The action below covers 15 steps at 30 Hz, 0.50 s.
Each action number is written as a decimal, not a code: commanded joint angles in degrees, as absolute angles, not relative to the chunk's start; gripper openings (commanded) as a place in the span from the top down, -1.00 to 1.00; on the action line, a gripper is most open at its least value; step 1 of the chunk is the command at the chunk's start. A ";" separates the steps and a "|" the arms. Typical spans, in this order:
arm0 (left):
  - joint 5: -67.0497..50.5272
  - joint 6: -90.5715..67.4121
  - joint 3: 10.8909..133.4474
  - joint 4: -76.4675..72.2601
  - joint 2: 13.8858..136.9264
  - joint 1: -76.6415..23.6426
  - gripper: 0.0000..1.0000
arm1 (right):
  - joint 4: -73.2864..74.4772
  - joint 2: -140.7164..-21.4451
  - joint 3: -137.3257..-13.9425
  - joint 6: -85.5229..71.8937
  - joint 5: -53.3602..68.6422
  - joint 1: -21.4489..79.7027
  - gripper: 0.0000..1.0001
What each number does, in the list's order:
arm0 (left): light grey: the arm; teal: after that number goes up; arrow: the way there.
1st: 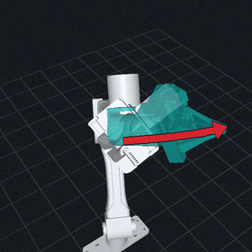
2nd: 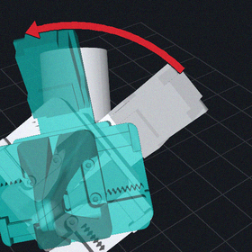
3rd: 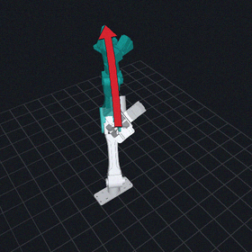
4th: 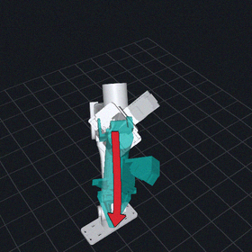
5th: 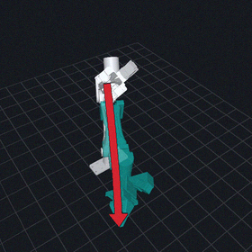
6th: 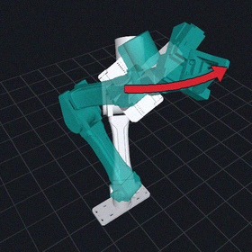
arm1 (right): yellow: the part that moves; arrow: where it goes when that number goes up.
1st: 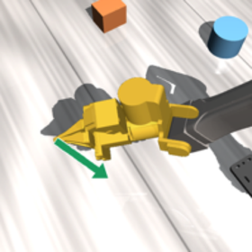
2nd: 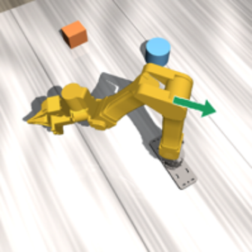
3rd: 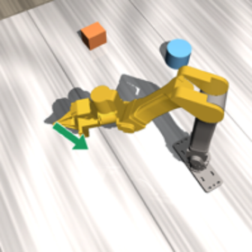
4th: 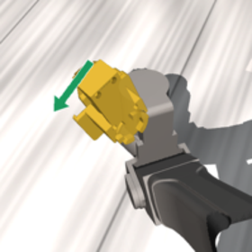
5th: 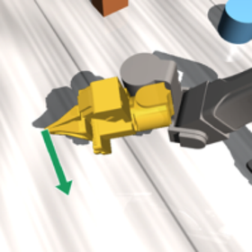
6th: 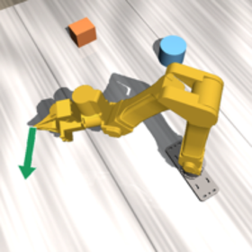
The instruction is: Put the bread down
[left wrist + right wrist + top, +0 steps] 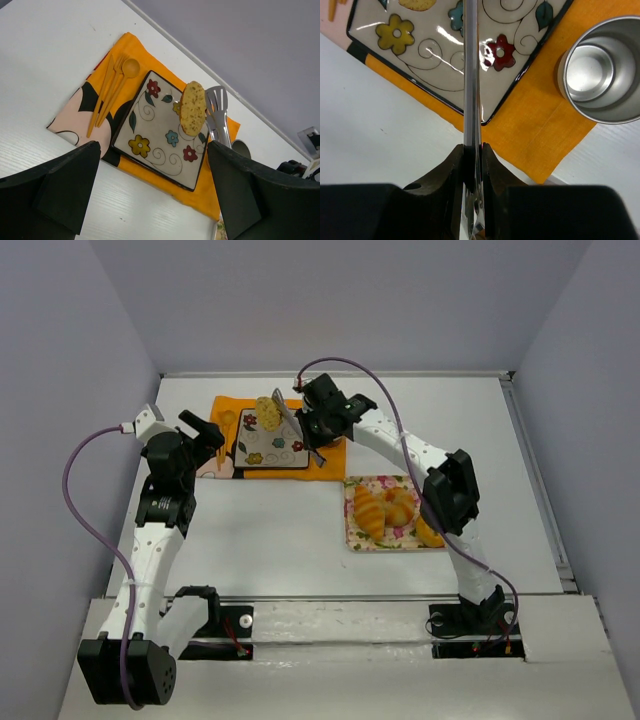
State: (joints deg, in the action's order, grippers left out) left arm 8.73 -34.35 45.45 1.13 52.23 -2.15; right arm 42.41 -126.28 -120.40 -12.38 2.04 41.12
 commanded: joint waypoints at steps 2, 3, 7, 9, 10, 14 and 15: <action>10.02 -34.54 45.53 -0.53 52.03 -2.20 -0.98 | 43.24 -125.59 -122.26 -10.28 0.26 43.15 0.86; 10.02 -34.54 45.61 -0.53 52.12 -2.20 -0.98 | 43.85 -125.86 -122.26 -10.89 0.35 43.15 0.84; 10.02 -34.63 45.53 -0.53 52.29 -2.20 -0.98 | 44.38 -126.74 -122.17 -11.25 0.35 43.15 0.43; 9.93 -34.63 45.61 -0.44 52.21 -2.20 -0.98 | 44.65 -127.00 -122.43 -11.77 -1.30 43.15 0.23; 9.93 -34.63 45.62 -0.53 52.21 -2.20 -0.98 | 44.82 -127.00 -122.52 -11.69 -1.32 43.15 0.22; 9.93 -34.54 45.53 -0.35 51.94 -2.20 -0.98 | 45.35 -126.91 -122.78 -11.87 -1.84 43.15 0.13; 9.93 -34.54 45.44 -0.35 51.77 -2.20 -0.98 | 45.61 -126.83 -122.78 -11.95 -2.45 43.15 0.13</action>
State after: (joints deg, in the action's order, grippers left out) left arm 9.08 -34.57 45.45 1.13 52.38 -2.15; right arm 45.04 -127.35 -120.38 -11.94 -0.30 42.85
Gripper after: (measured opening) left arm 0.990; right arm 0.438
